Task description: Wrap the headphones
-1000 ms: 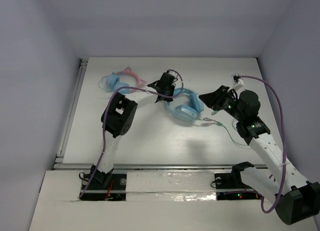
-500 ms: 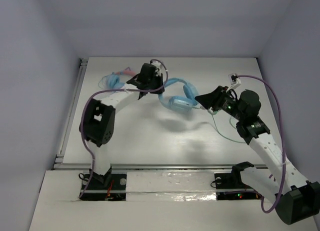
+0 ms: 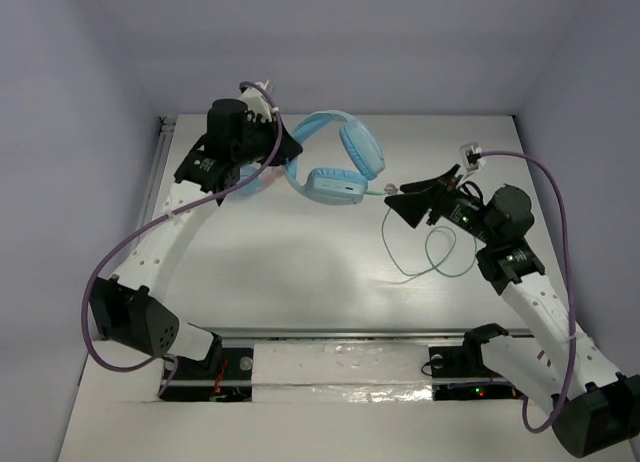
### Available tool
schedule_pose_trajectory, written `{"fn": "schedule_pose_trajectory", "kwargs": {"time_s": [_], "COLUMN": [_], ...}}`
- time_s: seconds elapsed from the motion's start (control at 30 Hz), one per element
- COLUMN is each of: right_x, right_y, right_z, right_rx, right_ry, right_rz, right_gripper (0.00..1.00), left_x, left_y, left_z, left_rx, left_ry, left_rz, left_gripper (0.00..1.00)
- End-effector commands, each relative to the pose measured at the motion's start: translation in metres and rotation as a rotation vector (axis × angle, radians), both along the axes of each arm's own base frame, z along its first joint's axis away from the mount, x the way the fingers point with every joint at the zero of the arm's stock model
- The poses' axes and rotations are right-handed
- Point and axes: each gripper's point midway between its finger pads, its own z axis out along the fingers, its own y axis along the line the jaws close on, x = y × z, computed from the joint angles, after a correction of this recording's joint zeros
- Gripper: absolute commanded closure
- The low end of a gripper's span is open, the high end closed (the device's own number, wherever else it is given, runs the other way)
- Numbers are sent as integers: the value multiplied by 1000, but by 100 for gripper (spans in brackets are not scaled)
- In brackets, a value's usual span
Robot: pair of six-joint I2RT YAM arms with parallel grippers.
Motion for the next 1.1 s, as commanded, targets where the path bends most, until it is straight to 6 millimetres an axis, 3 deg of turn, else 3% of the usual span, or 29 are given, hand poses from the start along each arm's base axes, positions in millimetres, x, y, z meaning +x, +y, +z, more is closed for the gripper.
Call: {"fn": "schedule_pose_trajectory", "kwargs": {"time_s": [0.0,0.03,0.2,0.33,0.37,0.43,0.5,0.53,0.57,0.7,0.83,0.9,0.93,1.03,1.07], "right_x": [-8,-5,-5,8,13,20,35,38,41,50,49,47,42,27,17], "right_y": [9,8,18,19,19,16,10,10,10,12,15,11,8,5,5], "right_z": [0,-3,-40,-61,-66,-73,-88,-86,-102,-119,-124,-122,-109,-90,-77], "right_rx": [-4,-3,7,16,18,26,26,39,38,35,32,49,63,85,90], "right_ry": [-72,-69,23,62,79,78,110,85,114,137,157,158,124,82,44], "right_rz": [74,61,115,89,76,41,-36,-45,-55,-63,-42,-63,-70,-59,-34], "right_gripper": [12,13,18,20,21,22,24,24,25,29,30,36,39,79,98], "left_x": [-10,-13,-18,-8,-8,-3,-3,3,5,17,32,34,37,40,40], "left_y": [12,10,7,-4,-5,-6,-5,-7,-4,-3,1,1,5,5,5], "left_z": [42,41,78,108,126,135,153,149,159,157,151,151,152,151,153], "left_rx": [-39,-35,-112,-193,-223,-247,-277,-275,-279,-285,-291,-292,-293,-291,-292], "left_ry": [-24,-10,-54,-75,-95,-93,-113,-97,-117,-99,-81,-81,-85,-89,-93], "left_rz": [-32,-49,-97,-134,-151,-163,-175,-176,-172,-160,-139,-137,-127,-120,-119], "left_gripper": [100,100,100,100,100,100,100,100,100,100,100,100,100,100,100]}}
